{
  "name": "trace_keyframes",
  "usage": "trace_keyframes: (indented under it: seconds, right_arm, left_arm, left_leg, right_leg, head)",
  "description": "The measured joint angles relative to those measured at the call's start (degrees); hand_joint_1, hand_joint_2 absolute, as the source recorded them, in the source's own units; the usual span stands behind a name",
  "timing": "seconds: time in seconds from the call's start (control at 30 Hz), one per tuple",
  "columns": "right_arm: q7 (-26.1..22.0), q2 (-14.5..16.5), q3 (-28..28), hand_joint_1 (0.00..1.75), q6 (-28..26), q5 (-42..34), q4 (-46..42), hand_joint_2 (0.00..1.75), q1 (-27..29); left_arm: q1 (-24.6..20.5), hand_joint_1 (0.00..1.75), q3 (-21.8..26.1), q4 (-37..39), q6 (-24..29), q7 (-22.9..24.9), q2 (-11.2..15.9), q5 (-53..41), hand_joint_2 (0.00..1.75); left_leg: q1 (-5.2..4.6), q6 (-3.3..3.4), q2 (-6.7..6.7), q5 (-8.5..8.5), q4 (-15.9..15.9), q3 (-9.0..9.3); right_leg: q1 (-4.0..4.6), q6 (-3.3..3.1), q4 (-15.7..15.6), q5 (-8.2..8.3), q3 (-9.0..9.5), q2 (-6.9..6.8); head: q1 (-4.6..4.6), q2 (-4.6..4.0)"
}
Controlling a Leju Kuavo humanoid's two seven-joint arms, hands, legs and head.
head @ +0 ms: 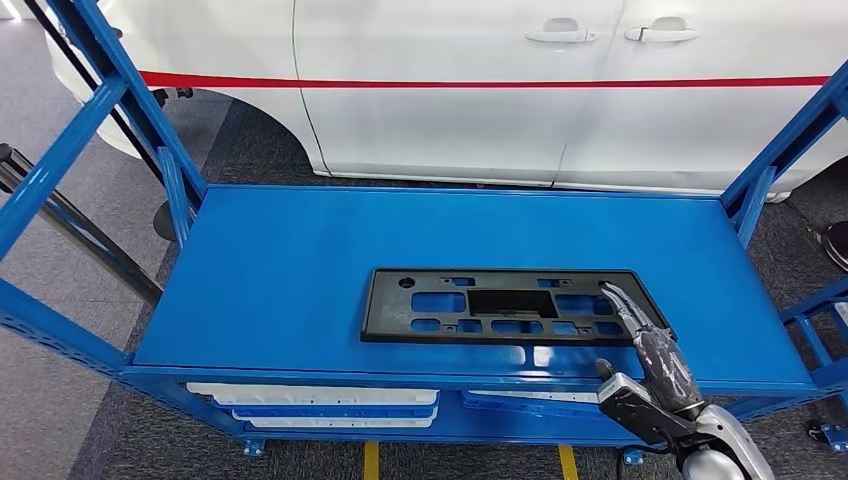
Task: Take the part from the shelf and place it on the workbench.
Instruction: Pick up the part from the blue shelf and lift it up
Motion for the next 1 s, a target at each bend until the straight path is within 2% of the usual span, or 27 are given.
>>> trace_keyframes:
  seconds: [0.07, 0.2, 0.43, 0.6, 0.77, 1.0]
  right_arm:
    - [-0.3, -0.3, -0.5, 0.00, 0.4, -1.4, -1.3, 0.00, 0.4]
    - [0.5, -1.1, -1.3, 0.00, 0.9, -0.7, -3.8, 1.75, 1.6]
    - [2.3, -1.2, -0.6, 0.00, -1.5, 6.8, -4.1, 1.75, 3.1]
    - [5.1, -0.7, 4.7, 0.00, -6.3, 17.5, -0.8, 1.75, 1.7]
    - [6.3, -0.2, 9.5, 0.00, -8.0, 19.8, 3.1, 1.75, -0.6]
    - [6.5, 0.2, 11.3, 0.00, -8.6, 20.4, 5.6, 1.75, -2.2]
  left_arm:
    - [0.0, 0.00, 0.0, 0.1, 0.1, 0.0, 0.0, 0.0, 0.00]
    - [-0.2, 0.00, 0.0, 0.8, 0.5, -0.3, 0.1, 0.0, 0.00]
    - [-0.5, 0.00, 0.0, 1.7, 0.7, -0.6, 0.4, -0.1, 0.00]
    - [-0.7, 0.00, -0.1, 2.1, 0.4, -0.7, 0.5, -0.2, 0.00]
    - [-0.8, 0.00, -0.3, 2.3, 0.2, -0.9, 0.6, -0.2, 0.00]
    - [-0.8, 0.00, -0.6, 2.4, 0.2, -1.0, 0.7, -0.2, 0.00]
  left_leg:
    - [0.00, 0.00, -0.01, 0.00, 0.0, 0.00]
    - [0.00, -0.02, 0.00, -0.02, 0.0, 0.00]
    - [0.00, -0.04, 0.00, -0.03, 0.0, 0.00]
    - [0.00, -0.05, -0.01, -0.03, -0.1, 0.05]
    - [0.00, -0.05, -0.02, -0.02, -0.1, 0.09]
    - [0.00, -0.06, -0.02, -0.03, -0.1, 0.09]
  right_leg:
    - [0.00, 0.00, 0.0, 0.00, 0.00, -0.01]
    - [0.00, 0.00, 0.0, 0.00, 0.01, 0.01]
    - [0.03, 0.01, 0.0, -0.01, 0.05, 0.01]
    - [0.04, 0.01, 0.0, -0.01, 0.08, -0.01]
    - [0.03, 0.00, 0.0, -0.01, 0.10, -0.03]
    - [0.03, 0.01, 0.0, -0.01, 0.11, -0.01]
  head:
    - [0.00, 0.00]
    - [0.00, 0.00]
    - [0.00, 0.00]
    - [0.00, 0.00]
    - [0.00, 0.00]
    - [0.00, 0.00]
